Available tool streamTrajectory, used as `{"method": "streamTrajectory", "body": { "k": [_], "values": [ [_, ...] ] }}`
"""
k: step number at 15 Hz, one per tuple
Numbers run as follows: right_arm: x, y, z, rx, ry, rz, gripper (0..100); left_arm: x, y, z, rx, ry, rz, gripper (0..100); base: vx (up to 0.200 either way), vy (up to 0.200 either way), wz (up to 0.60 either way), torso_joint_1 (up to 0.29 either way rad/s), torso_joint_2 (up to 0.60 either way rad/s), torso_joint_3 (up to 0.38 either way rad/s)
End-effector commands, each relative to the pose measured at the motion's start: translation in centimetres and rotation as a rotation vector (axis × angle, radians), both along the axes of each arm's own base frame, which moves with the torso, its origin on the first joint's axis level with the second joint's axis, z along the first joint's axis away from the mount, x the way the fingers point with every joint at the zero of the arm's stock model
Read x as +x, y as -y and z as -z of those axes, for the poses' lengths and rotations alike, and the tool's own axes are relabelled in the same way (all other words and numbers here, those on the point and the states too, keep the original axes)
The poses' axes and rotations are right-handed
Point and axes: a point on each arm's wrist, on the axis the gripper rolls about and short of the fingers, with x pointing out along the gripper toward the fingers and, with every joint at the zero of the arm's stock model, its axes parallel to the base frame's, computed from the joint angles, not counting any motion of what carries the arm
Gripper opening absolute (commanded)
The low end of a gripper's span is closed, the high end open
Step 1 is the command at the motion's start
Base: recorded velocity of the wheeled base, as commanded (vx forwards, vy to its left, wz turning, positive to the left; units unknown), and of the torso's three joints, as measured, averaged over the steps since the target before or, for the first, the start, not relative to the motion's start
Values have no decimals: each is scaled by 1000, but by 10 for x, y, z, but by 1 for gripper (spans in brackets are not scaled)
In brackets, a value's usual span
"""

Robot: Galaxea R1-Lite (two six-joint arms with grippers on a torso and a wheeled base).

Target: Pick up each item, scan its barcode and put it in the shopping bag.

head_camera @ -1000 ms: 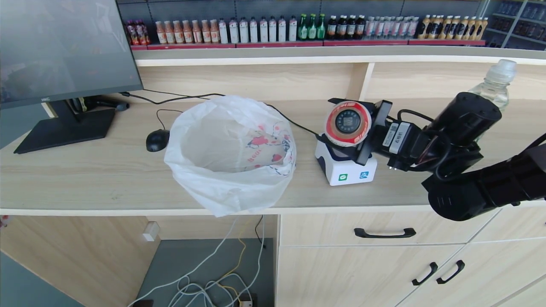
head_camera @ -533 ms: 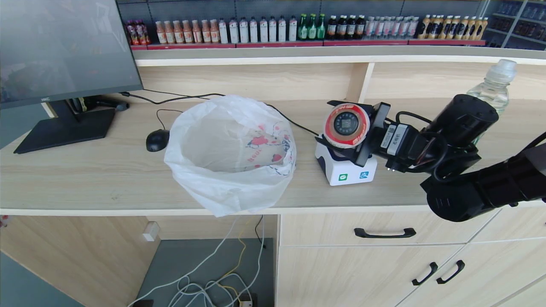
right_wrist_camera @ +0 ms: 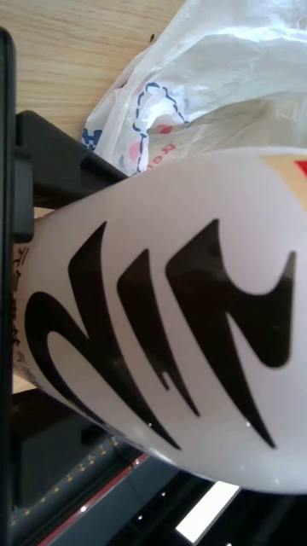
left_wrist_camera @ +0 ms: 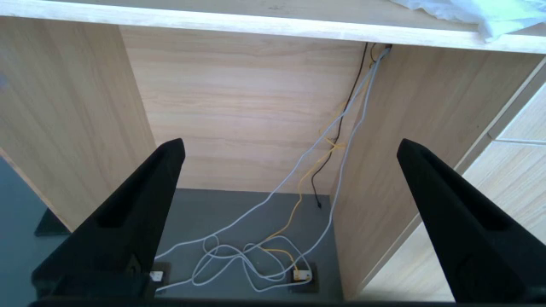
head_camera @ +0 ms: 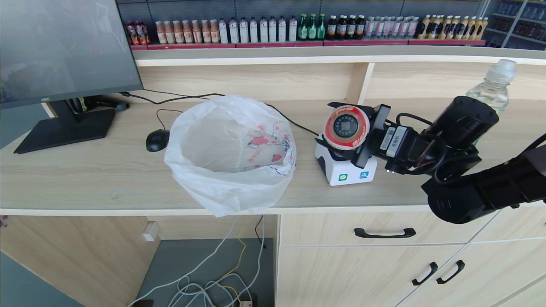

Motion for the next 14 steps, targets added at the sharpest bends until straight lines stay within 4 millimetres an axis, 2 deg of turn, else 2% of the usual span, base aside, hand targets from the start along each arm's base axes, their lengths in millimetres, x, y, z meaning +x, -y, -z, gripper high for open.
{"method": "streamTrajectory", "body": {
  "k": [1, 6, 14],
  "values": [
    [-2, 1, 0, 0, -4, 4, 0, 0, 0, 0, 0, -1, 0, 100, 0, 0, 0, 0, 0, 0],
    [-3, 1, 0, 1, -3, 11, 0, 0, 0, 0, 0, 1, 0, 100, 0, 0, 0, 0, 0, 0],
    [-13, -3, -10, 38, 6, 54, 0, 0, 0, 0, 0, 1, 0, 100, 0, 0, 0, 0, 0, 0]
  ]
}}
